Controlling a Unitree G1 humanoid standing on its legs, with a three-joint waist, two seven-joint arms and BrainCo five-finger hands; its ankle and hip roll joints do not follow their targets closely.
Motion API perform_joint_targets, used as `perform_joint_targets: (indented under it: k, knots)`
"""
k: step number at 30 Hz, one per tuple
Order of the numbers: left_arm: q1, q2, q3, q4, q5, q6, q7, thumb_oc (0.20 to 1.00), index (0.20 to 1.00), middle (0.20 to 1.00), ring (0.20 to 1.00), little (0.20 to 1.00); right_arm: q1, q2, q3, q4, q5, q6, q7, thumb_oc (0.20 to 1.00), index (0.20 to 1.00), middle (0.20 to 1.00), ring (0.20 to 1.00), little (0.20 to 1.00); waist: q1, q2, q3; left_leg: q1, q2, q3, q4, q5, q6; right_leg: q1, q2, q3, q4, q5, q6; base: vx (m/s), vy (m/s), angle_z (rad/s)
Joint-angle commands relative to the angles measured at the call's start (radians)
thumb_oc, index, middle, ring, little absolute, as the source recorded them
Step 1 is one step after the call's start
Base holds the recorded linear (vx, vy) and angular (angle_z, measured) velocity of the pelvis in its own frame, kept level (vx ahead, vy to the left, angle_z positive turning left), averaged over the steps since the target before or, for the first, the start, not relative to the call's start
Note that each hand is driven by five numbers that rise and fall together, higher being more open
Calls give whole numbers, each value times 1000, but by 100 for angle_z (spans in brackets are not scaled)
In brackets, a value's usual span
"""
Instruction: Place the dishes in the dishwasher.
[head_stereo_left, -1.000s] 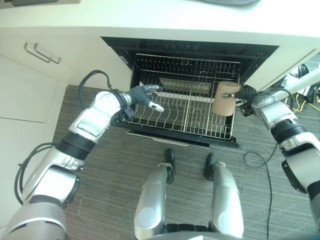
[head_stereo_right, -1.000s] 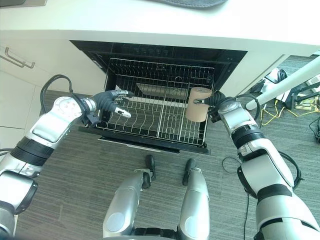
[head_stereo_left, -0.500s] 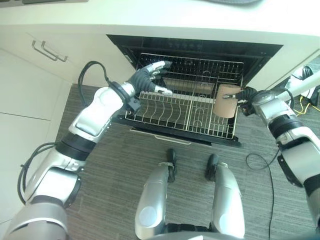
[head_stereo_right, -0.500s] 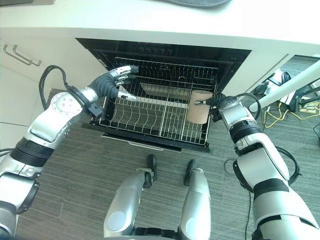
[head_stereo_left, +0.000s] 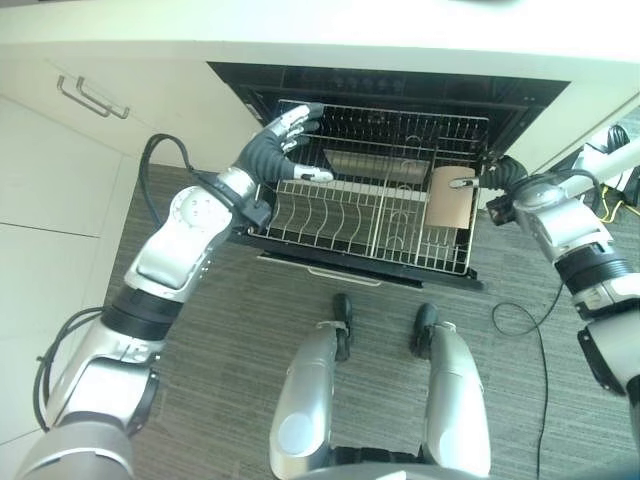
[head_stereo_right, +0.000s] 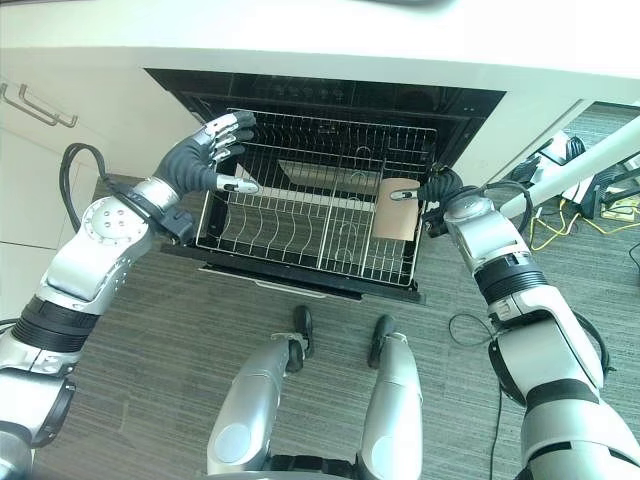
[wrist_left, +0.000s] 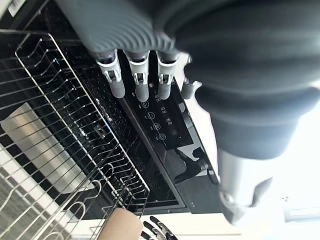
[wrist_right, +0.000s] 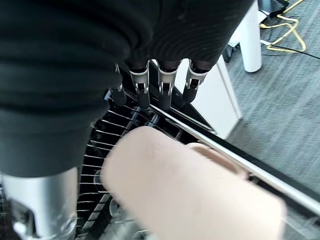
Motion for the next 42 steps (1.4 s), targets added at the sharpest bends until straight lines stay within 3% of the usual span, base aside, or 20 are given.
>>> perform_joint_targets:
  k: [1,6,7,10,13,19,25,28,33,37,41,42]
  knots:
    - [42,17,88,-125,-45,-125,49,1000,1000,1000,1000,1000,51,-10,-73,-131,1,-31,-56,1000,1000,1000,1000,1000,0,-19,-21,73,68,-40,14,-95,-41,48,-31,34,-82,31,78,37,-2,-2]
    - [153,-12,181,-212,-49,-205,74,1000,1000,1000,1000,1000,262,18,-196,-424,-7,-68,-12,1000,1000,1000,1000,1000,-25,-40,-21,96,72,-27,7,-99,-34,69,-20,40,-89,28,78,32,-9,-1]
    - [203,-42,221,-263,-42,-260,91,1000,1000,1000,1000,1000,369,51,-254,-559,17,-103,15,1000,1000,1000,1000,1000,-37,-53,-21,117,76,-16,1,-102,-34,93,-14,37,-102,28,80,47,-42,-9]
    - [240,-77,246,-303,-27,-309,100,1000,1000,1000,1000,1000,452,85,-303,-650,40,-144,54,1000,1000,1000,1000,1000,-50,-65,-21,147,79,-7,-15,-102,-33,122,-8,35,-120,32,82,37,-52,-10]
    - [306,-114,277,-345,-36,-381,106,1000,1000,1000,1000,1000,574,110,-360,-761,41,-228,106,1000,1000,1000,1000,1000,-64,-78,-53,193,82,13,-59,-90,-37,172,3,28,-177,45,90,73,-66,-9]
    - [430,-201,294,-407,-56,-504,103,1000,1000,1000,1000,1000,725,150,-410,-898,76,-426,176,1000,1000,1000,1000,1000,-76,-94,-164,322,82,47,-247,-26,-55,322,40,1,-401,102,98,84,-85,-11]
    - [488,-228,307,-410,-99,-538,123,1000,1000,1000,1000,1000,796,169,-444,-938,104,-554,167,1000,1000,1000,1000,1000,-83,-90,-322,463,90,69,-494,70,-83,478,74,-9,-641,186,115,64,-147,1]
    - [493,-227,305,-410,-98,-559,143,1000,1000,1000,1000,1000,784,155,-450,-940,125,-567,150,1000,1000,1000,1000,1000,-80,-83,-382,497,125,67,-543,88,-107,551,89,-28,-747,220,112,-19,-214,2]
    - [548,-240,338,-410,-136,-579,133,1000,1000,1000,1000,1000,813,122,-490,-957,176,-549,169,1000,1000,1000,1000,1000,-73,-71,-426,507,163,59,-543,113,-136,590,114,-43,-751,189,84,4,-191,-5]
    - [597,-246,368,-422,-159,-546,97,1000,1000,1000,1000,1000,846,91,-527,-969,194,-543,211,1000,1000,1000,1000,1000,-68,-66,-438,516,166,45,-543,120,-147,601,130,-29,-751,172,73,67,-150,-2]
    - [628,-258,373,-428,-210,-538,37,1000,1000,1000,1000,1000,843,55,-548,-964,177,-517,205,1000,1000,1000,1000,1000,-54,-65,-437,515,163,8,-523,126,-154,609,110,-13,-751,180,77,32,83,4]
    - [637,-254,368,-434,-179,-532,29,1000,1000,1000,1000,1000,826,36,-551,-949,183,-510,206,1000,1000,1000,1000,1000,-59,-62,-438,524,225,15,-518,189,-179,610,96,-7,-751,185,81,35,496,3]
